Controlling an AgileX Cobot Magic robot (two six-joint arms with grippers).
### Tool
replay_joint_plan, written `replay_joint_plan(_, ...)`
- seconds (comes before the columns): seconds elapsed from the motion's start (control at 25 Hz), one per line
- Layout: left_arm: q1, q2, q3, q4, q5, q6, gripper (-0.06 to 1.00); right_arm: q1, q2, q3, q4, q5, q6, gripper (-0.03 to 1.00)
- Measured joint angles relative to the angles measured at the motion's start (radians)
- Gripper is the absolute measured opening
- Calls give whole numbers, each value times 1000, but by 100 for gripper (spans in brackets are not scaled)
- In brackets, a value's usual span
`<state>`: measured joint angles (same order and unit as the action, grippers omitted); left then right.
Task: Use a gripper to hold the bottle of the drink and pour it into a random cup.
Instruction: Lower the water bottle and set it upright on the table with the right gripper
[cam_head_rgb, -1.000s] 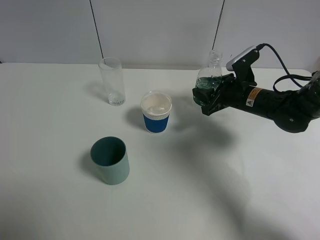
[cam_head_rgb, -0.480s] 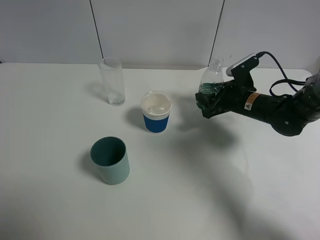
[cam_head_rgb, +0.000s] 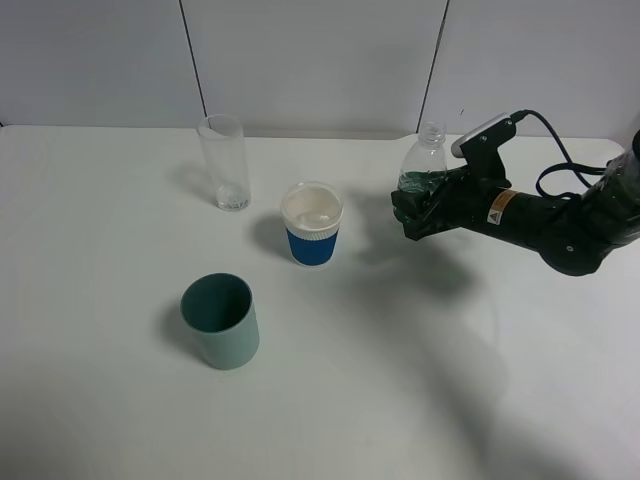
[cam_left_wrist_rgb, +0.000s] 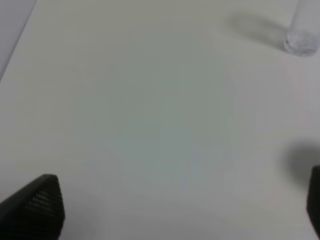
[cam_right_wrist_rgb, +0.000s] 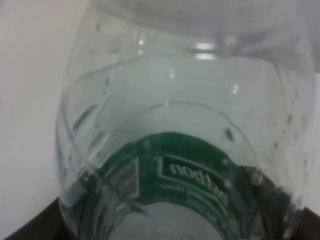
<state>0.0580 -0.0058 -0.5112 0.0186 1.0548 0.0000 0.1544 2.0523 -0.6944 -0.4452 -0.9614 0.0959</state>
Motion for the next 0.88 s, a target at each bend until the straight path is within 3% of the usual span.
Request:
replay_joint_plan(0.36,0,0,0,0,0,0,98,0,1,0,-4,-11,22,57)
replay_joint_plan(0.64,0,0,0,0,0,0,98,0,4,0,-28,-50,37,94)
replay_joint_plan(0.88,0,0,0,0,0,0,98,0,-8,0,-75,-47,37,99)
